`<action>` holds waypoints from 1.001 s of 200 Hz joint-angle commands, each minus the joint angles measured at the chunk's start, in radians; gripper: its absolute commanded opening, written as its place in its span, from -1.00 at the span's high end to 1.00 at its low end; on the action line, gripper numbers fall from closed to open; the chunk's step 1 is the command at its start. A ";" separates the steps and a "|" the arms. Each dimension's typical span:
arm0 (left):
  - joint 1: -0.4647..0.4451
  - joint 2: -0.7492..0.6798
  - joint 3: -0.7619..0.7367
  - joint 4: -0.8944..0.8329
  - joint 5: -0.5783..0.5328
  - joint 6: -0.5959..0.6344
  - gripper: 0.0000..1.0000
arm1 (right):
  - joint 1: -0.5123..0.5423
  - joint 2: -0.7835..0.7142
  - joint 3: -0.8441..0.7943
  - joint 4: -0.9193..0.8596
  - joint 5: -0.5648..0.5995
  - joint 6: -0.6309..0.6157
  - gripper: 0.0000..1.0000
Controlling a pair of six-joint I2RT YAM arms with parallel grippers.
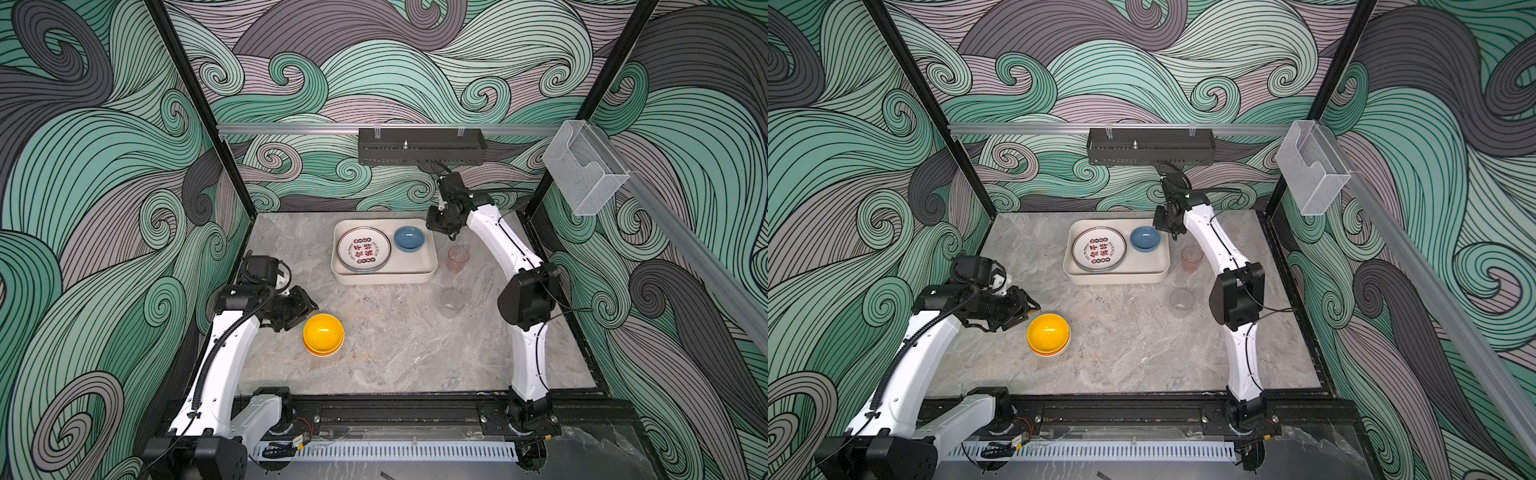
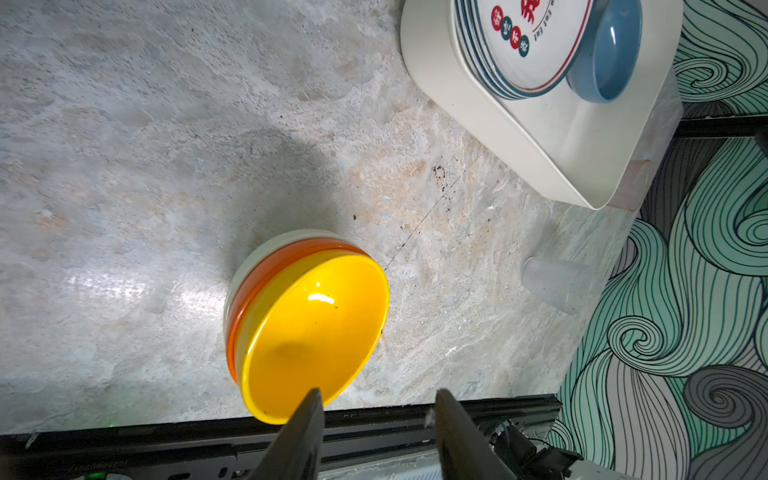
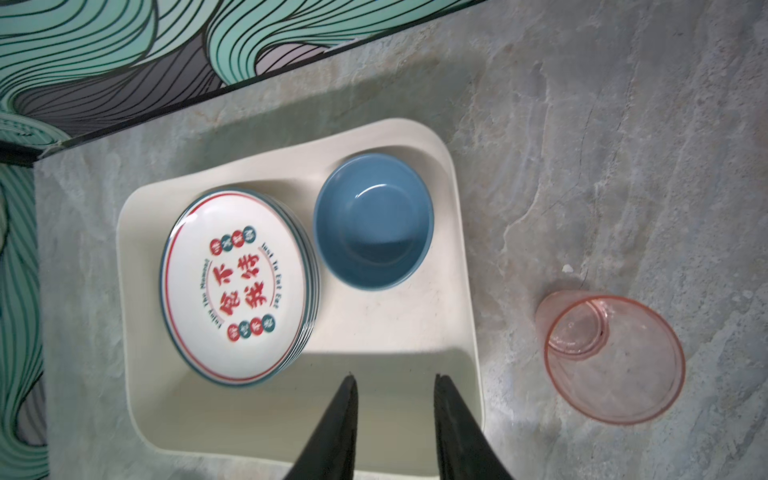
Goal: Place the mixed dishes into the plastic bin
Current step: 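Move the right gripper to the yellow bowl while the left gripper nears the stack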
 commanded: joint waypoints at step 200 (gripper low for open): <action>-0.051 0.092 -0.086 -0.095 -0.221 -0.026 0.22 | 0.253 -0.700 -1.067 0.472 -0.524 -0.150 0.09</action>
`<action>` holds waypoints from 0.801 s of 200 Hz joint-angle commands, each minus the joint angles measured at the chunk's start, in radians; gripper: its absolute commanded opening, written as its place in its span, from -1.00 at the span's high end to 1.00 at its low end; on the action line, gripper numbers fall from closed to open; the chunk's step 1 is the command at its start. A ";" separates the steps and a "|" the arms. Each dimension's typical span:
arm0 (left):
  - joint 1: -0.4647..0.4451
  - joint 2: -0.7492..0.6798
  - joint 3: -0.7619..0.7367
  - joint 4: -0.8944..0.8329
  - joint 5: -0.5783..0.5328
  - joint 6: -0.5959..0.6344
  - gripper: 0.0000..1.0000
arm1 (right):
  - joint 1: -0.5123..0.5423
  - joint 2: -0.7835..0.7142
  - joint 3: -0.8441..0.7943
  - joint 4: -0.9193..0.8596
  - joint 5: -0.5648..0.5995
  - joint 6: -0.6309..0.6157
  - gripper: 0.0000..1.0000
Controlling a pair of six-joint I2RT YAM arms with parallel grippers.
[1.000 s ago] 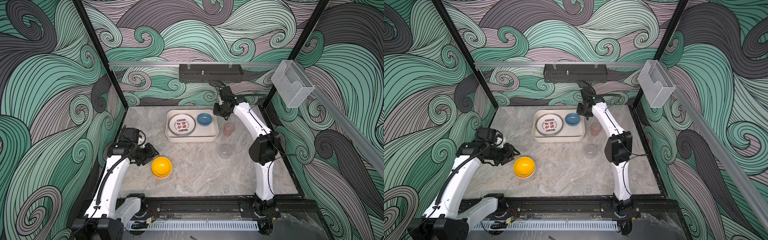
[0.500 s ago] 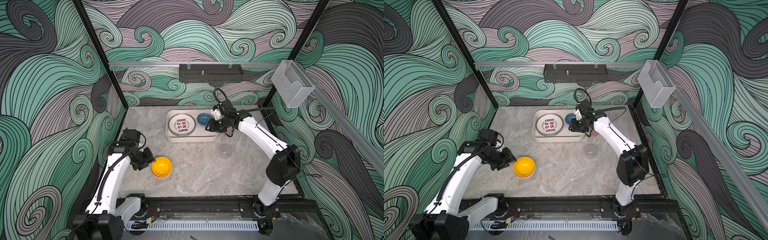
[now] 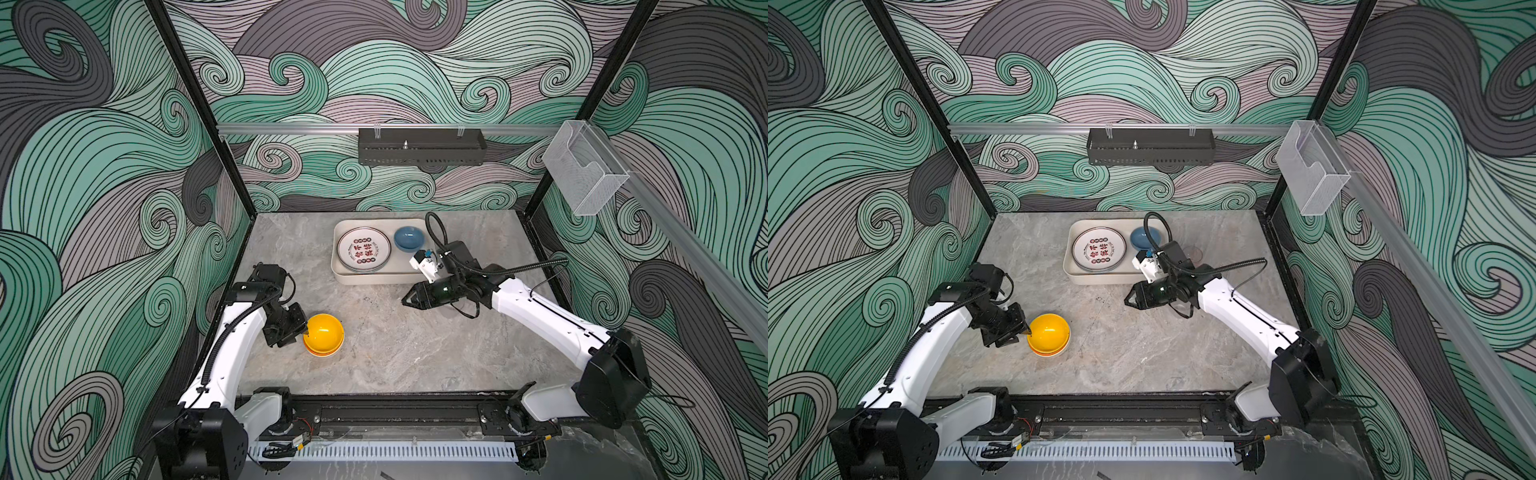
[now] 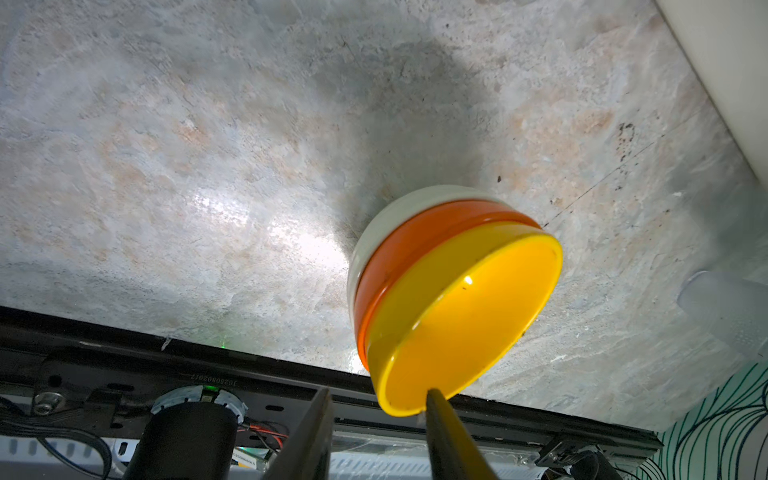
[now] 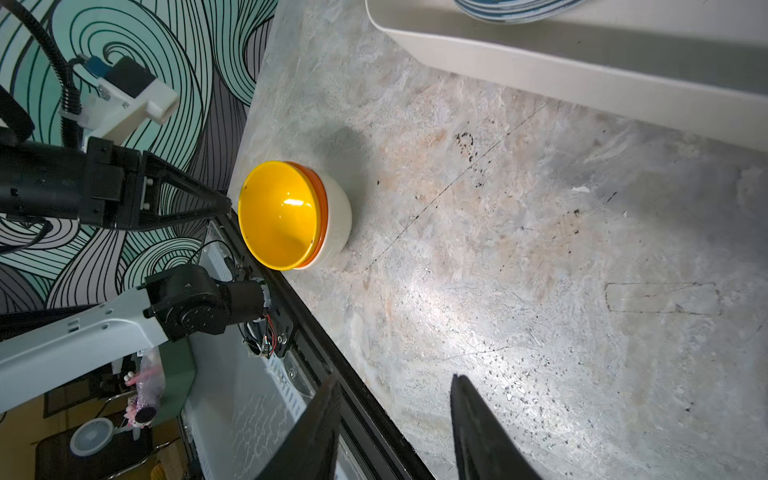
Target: Place the mixed dishes into the plastic bin
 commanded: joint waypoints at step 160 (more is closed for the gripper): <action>-0.157 0.122 0.004 0.032 -0.123 -0.042 0.69 | 0.018 0.001 -0.032 0.053 0.024 0.006 0.07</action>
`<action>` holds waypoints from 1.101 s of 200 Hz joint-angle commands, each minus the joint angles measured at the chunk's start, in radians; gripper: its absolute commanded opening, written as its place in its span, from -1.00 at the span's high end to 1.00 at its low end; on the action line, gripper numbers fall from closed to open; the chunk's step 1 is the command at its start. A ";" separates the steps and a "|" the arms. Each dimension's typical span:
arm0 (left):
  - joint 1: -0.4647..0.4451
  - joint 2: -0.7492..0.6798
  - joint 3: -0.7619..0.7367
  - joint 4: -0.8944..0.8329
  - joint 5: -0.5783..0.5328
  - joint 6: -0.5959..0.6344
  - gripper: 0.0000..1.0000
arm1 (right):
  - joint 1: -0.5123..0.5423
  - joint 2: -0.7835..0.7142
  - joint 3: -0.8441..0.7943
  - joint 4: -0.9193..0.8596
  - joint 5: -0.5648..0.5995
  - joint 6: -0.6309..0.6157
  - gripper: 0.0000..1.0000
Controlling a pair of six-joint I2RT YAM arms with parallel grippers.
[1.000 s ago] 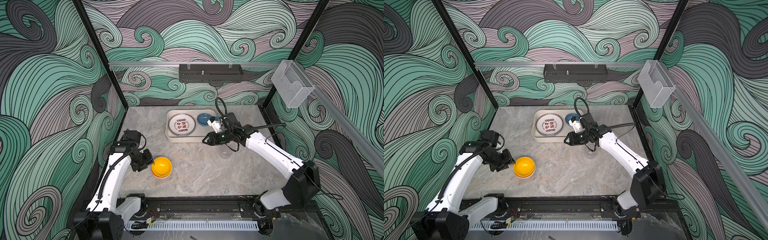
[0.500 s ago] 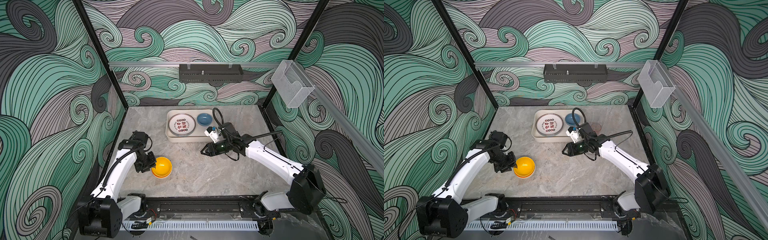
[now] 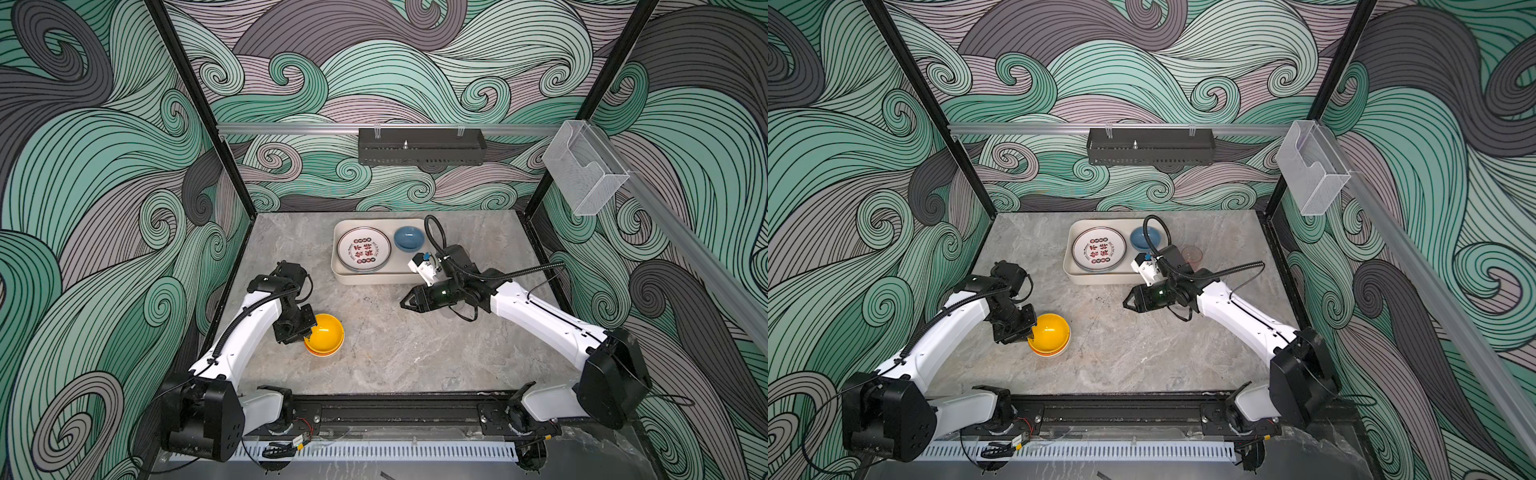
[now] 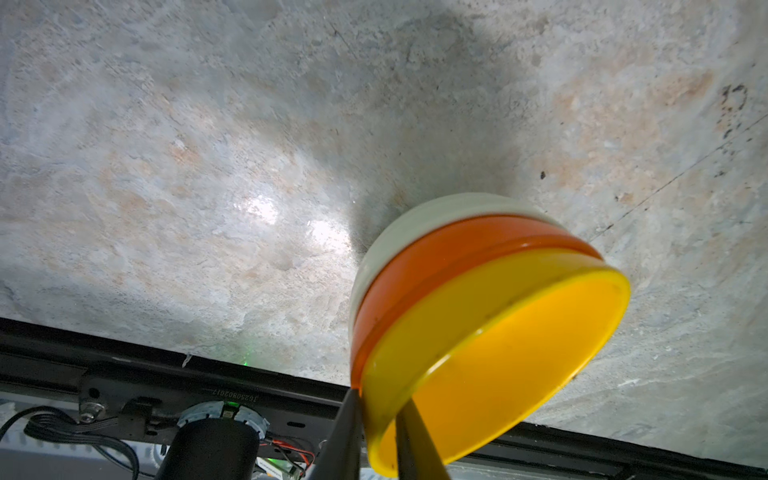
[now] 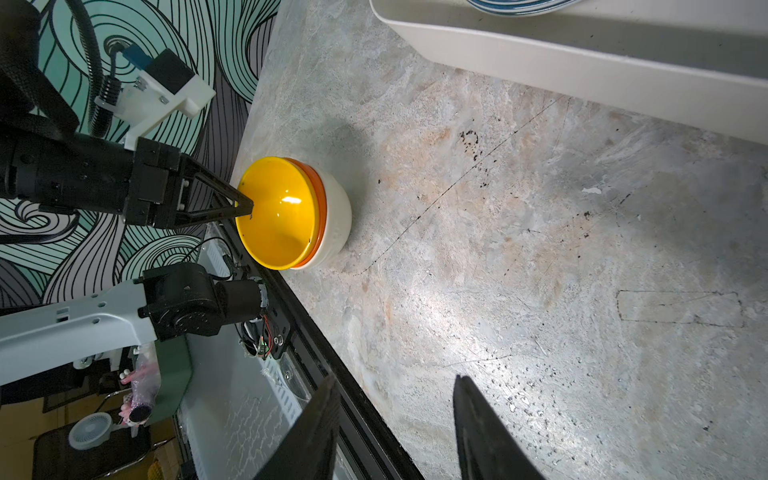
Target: Place the mixed dishes into the plastic bin
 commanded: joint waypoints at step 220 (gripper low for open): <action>-0.098 -0.024 0.256 -0.070 0.085 0.007 1.00 | 0.015 0.062 0.151 -0.121 0.075 0.097 0.01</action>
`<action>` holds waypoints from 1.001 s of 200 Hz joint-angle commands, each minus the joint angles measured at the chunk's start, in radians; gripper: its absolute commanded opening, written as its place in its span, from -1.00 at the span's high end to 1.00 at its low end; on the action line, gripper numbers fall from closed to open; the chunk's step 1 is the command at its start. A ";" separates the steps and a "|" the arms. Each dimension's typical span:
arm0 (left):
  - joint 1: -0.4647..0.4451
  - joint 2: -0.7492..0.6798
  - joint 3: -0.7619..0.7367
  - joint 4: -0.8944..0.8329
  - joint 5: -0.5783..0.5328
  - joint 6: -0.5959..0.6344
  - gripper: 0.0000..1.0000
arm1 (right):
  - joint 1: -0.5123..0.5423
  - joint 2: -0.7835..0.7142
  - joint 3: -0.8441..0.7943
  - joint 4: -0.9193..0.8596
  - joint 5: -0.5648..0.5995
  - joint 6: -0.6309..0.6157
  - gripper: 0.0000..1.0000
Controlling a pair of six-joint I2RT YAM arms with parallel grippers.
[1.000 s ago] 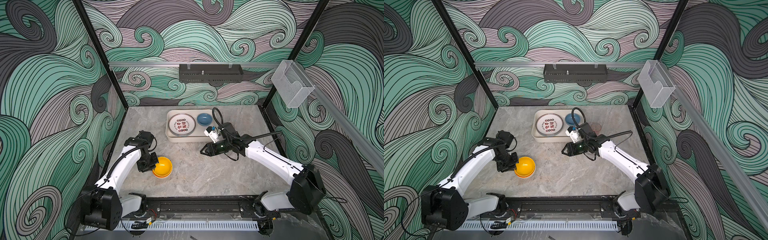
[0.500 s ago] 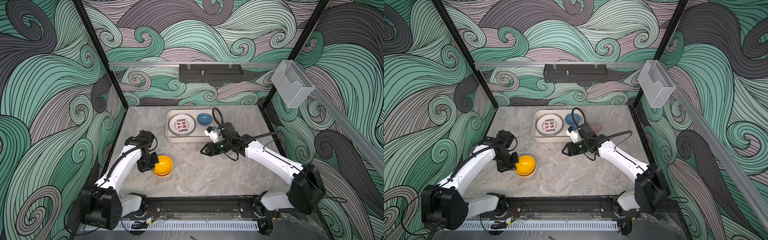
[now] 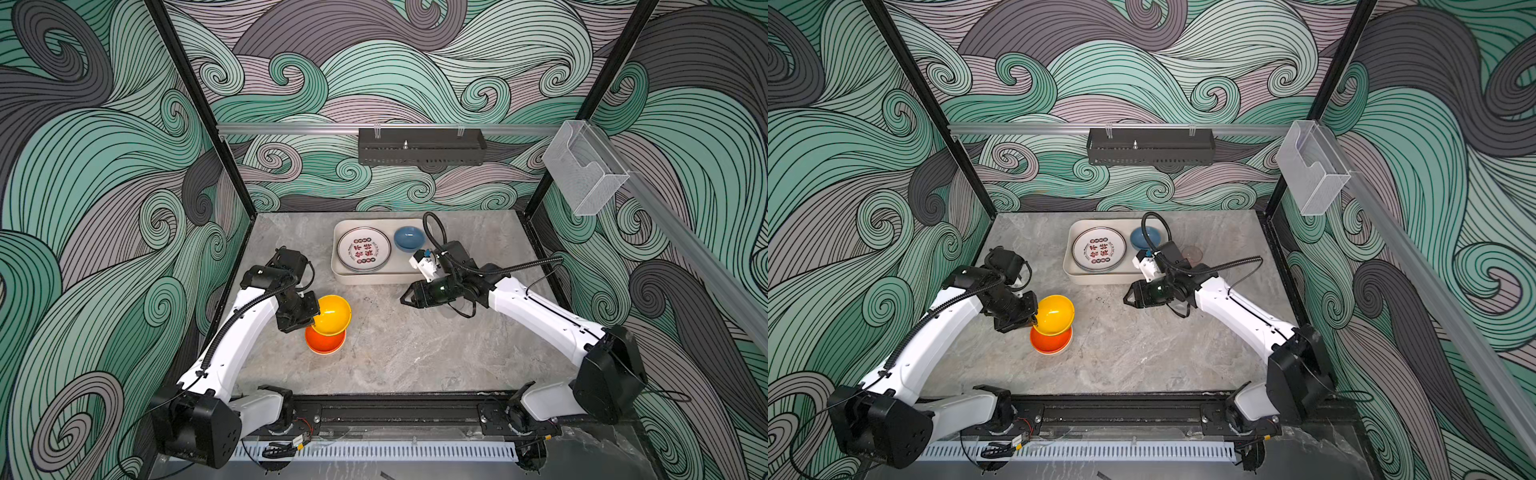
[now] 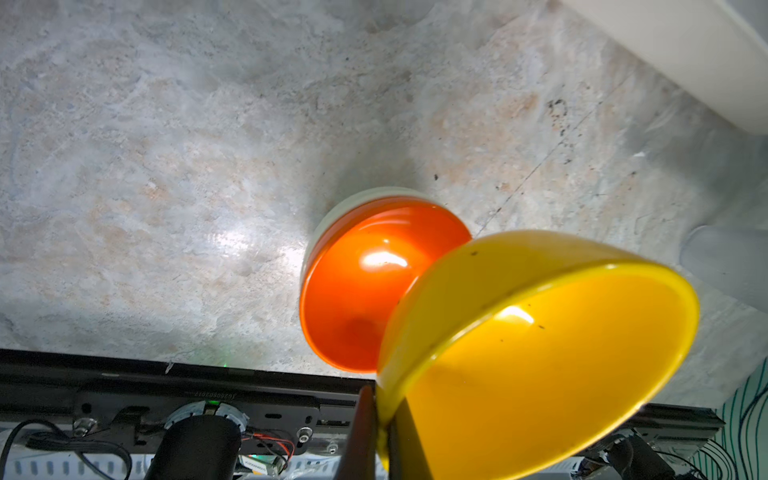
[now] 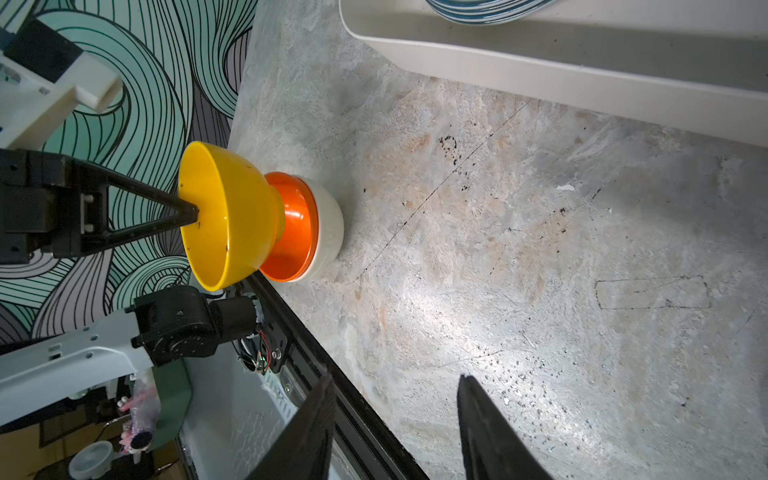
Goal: Place the mixed dishes into the plastic bin
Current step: 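Carry the yellow bowl toward the cream bin with the right gripper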
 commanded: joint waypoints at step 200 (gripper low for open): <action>-0.288 0.222 0.306 0.095 0.012 -0.085 1.00 | 0.100 0.199 0.315 -0.119 0.055 0.109 0.07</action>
